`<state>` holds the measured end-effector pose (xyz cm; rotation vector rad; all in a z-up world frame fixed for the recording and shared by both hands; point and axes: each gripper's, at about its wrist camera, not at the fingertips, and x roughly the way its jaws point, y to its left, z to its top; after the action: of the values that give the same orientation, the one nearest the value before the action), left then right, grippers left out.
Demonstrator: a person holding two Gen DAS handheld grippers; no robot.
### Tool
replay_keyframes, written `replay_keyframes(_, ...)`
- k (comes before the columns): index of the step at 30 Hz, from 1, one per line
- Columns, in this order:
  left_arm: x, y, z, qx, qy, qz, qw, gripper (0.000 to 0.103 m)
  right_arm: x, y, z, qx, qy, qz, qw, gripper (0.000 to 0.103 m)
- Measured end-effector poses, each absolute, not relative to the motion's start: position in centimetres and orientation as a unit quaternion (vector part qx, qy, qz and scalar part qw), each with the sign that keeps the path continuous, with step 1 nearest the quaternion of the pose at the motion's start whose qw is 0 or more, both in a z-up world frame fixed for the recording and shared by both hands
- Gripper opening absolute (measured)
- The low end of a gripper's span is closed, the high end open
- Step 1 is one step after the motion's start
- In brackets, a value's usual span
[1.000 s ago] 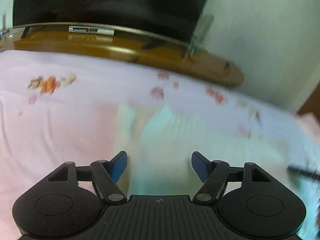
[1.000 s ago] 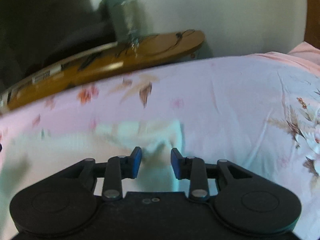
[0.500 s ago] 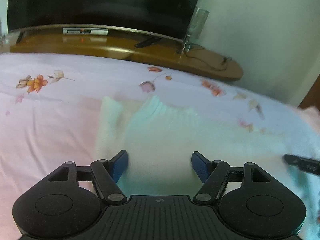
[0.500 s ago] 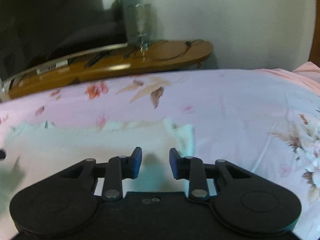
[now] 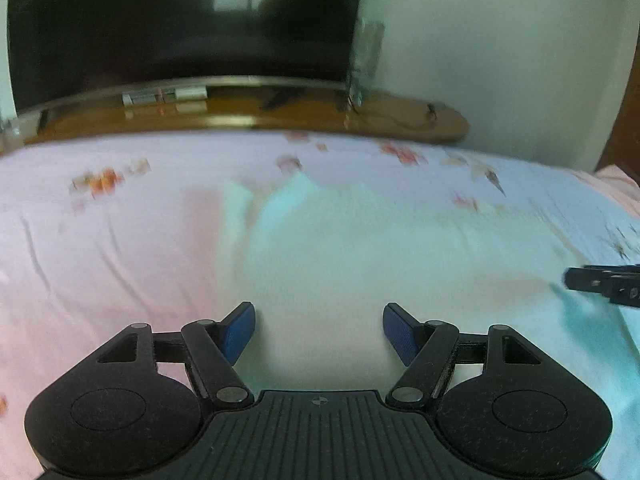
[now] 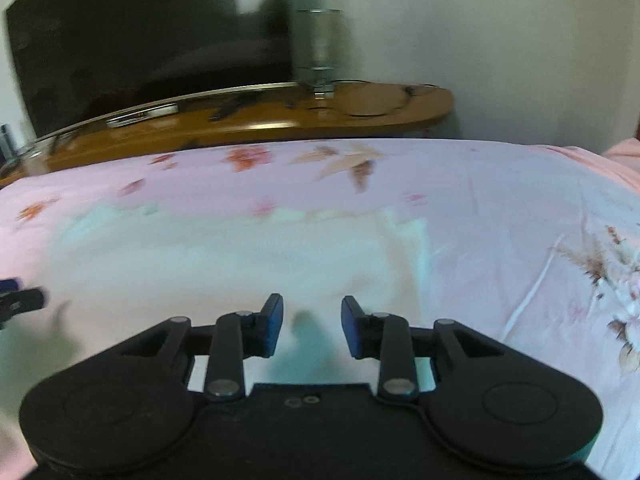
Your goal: Fold small clothes
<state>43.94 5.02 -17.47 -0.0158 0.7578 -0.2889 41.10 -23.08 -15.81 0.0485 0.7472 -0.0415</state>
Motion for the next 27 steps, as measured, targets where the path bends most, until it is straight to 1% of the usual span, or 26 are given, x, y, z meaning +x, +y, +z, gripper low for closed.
replay_keyframes(3, 42.6, 4.4, -18.7, -0.005, 0.393, -0.133, 0.910, 0.071, 39.9, -20.8, -16.4, 0.003, 0.374, 0.000, 0.928, 0.033)
replay_keyframes(8, 40.9, 4.5, -19.4, 0.017, 0.385, -0.123, 0.915, 0.070, 38.0, -19.9, -18.7, -0.023, 0.408, 0.001, 0.913, 0.034)
replay_keyframes(9, 40.8, 4.5, -19.2, 0.016, 0.388, -0.120, 0.914, 0.070, 37.5, -20.3, -18.8, -0.020, 0.399, 0.003, 0.917, 0.034)
replay_keyframes(14, 39.5, 4.5, -18.7, 0.021, 0.399, -0.104, 0.911, 0.071, 36.1, -20.6, -17.4, -0.009, 0.398, -0.008, 0.918, 0.034)
replay_keyframes(17, 38.7, 4.3, -18.6, 0.027, 0.403, -0.098, 0.910, 0.071, 35.1, -20.3, -18.2, -0.026, 0.415, -0.005, 0.909, 0.035)
replay_keyframes(27, 36.4, 4.5, -17.8, 0.017, 0.414, -0.078, 0.907, 0.071, 32.5, -21.0, -17.6, -0.012, 0.421, -0.006, 0.907, 0.035)
